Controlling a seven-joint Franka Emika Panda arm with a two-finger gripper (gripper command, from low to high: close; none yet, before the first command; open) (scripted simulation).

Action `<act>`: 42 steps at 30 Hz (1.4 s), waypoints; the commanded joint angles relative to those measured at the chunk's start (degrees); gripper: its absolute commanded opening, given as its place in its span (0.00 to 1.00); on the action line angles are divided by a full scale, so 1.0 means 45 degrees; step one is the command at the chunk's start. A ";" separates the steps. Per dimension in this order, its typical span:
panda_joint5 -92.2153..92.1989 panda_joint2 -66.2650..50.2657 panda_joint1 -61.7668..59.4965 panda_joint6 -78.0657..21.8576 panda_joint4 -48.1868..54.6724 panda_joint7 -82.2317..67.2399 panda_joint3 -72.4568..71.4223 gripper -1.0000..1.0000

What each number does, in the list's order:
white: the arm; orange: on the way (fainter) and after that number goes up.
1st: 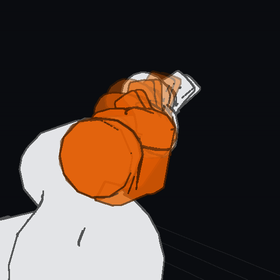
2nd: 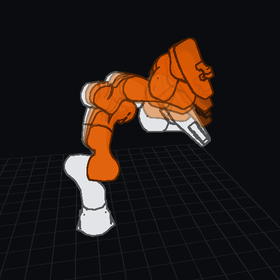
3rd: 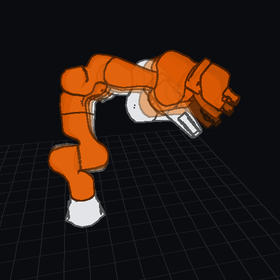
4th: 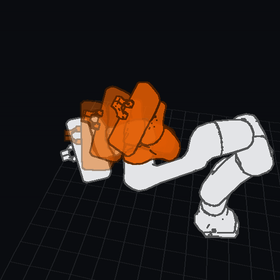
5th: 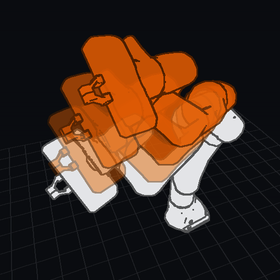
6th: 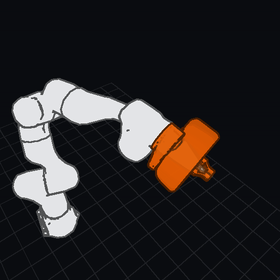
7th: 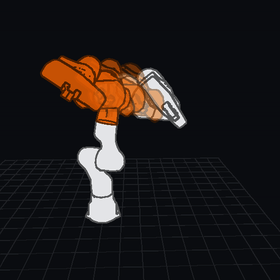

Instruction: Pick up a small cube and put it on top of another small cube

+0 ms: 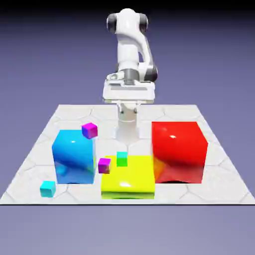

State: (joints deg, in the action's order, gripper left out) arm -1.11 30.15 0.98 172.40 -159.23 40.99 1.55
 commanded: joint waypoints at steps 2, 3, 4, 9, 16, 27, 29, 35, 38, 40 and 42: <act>-0.0411 -0.0923 0.0108 -0.0594 0.0651 -0.0542 0.0572 0.50; -0.0616 -0.1385 0.0163 -0.0891 0.0977 -0.0813 0.0858 0.50; -0.0821 -0.1846 0.0217 -0.1188 0.1302 -0.1084 0.1144 0.50; -0.1847 -0.4154 0.0487 -0.2673 0.2930 -0.2438 0.2573 0.50; -0.3283 -0.7384 0.0866 -0.4752 0.5208 -0.4335 0.4574 0.50; -0.5540 -1.2459 0.1462 -0.8018 0.8789 -0.7314 0.7718 0.50; -0.5950 -1.3382 0.1570 -0.8612 0.9440 -0.7856 0.8289 0.50; -0.7181 -1.6151 0.1895 -1.0394 1.1392 -0.9481 1.0004 0.50; -0.7689 -1.7293 0.2029 -1.1129 1.2198 -1.0152 1.0712 0.50; -0.8047 -1.7754 0.1778 -1.0665 1.2201 -1.0326 1.0320 0.50; -0.8724 -1.8626 0.1303 -0.9786 1.2205 -1.0655 0.9577 0.50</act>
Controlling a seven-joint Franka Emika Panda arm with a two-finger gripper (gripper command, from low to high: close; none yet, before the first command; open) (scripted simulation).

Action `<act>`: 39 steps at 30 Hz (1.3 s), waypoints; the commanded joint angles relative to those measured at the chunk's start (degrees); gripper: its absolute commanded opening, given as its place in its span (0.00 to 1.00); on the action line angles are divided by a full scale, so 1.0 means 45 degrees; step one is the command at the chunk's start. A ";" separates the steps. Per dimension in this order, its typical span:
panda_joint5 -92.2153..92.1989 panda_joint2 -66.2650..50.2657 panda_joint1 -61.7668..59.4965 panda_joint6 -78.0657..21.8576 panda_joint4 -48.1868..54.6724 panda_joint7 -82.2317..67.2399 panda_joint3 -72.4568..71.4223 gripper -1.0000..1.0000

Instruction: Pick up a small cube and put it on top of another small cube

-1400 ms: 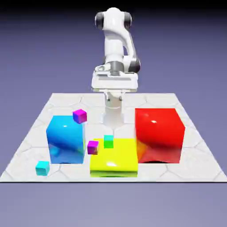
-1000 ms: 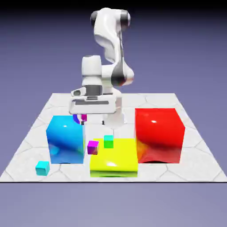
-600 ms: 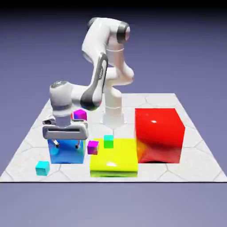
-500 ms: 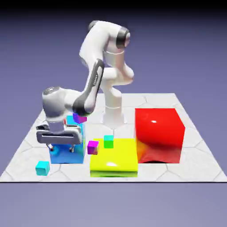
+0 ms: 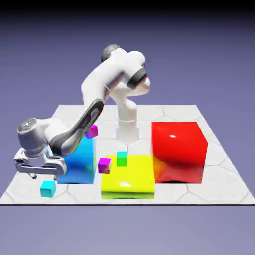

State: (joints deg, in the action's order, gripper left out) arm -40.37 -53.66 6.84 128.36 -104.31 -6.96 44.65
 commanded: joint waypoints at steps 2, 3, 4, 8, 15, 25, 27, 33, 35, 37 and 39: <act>-0.0001 -0.0001 -0.0001 0.0001 0.0000 0.0000 -0.0001 0.00; 0.0357 0.0460 0.0251 -0.0464 -0.0002 0.0173 0.0392 0.00; 0.0715 0.0921 0.0502 -0.0929 -0.0005 0.0347 0.0785 0.00; 0.2036 0.2298 0.1045 -0.1234 -0.0448 0.1518 0.0806 0.00; 0.4759 0.5528 0.1079 -0.1129 -0.2536 0.3266 -0.0943 0.00; 0.8648 1.0142 0.1127 -0.0979 -0.5519 0.5763 -0.3442 0.00; 0.9413 1.1065 0.1117 -0.0954 -0.6128 0.6230 -0.3955 0.00; 1.0736 1.2887 0.0787 -0.0982 -0.7513 0.6657 -0.5163 0.00; 1.0532 1.2176 0.0705 0.0124 -0.7935 0.6500 -0.5162 0.00; 1.0327 1.1464 0.0623 0.1230 -0.8357 0.6342 -0.5162 0.00; 1.0273 1.1276 0.0601 0.1523 -0.8468 0.6300 -0.5162 1.00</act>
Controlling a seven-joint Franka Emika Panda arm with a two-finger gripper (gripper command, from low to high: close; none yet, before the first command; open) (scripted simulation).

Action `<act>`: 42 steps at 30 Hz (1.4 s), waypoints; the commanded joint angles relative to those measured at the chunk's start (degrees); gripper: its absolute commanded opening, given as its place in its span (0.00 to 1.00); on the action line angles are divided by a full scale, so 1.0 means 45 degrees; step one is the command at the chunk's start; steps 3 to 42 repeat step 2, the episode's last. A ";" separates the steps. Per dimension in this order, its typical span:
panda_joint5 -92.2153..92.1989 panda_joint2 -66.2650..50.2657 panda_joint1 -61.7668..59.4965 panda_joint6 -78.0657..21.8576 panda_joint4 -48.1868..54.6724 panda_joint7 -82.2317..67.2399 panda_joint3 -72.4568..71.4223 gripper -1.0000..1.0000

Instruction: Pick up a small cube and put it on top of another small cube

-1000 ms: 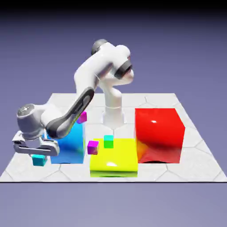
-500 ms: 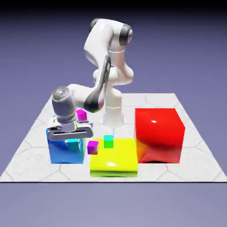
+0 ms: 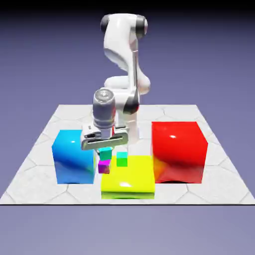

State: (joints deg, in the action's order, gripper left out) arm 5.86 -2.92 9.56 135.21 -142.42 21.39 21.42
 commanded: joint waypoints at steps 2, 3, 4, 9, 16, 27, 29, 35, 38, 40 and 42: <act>0.0103 0.0355 0.0037 -0.0553 0.0211 0.0079 0.0000 1.00; 0.0103 0.0355 0.0037 -0.0553 0.0211 0.0079 0.0000 1.00; 0.0103 0.0355 0.0037 -0.0553 0.0211 0.0079 0.0000 1.00; 0.0103 0.0355 0.0037 -0.0553 0.0211 0.0079 0.0000 1.00; 0.0103 0.0355 0.0037 -0.0553 0.0211 0.0079 0.0000 1.00; 0.0103 0.0355 0.0037 -0.0553 0.0211 0.0079 0.0000 1.00; 0.0103 0.0355 0.0037 -0.0553 0.0211 0.0079 0.0000 1.00; 0.0103 0.0355 0.0037 -0.0553 0.0211 0.0079 0.0000 1.00; 0.0103 0.0355 0.0037 -0.0553 0.0211 0.0079 0.0000 1.00; 0.0103 0.0355 0.0037 -0.0553 0.0211 0.0079 0.0000 1.00; 0.0103 0.0355 0.0037 -0.0553 0.0211 0.0079 0.0000 1.00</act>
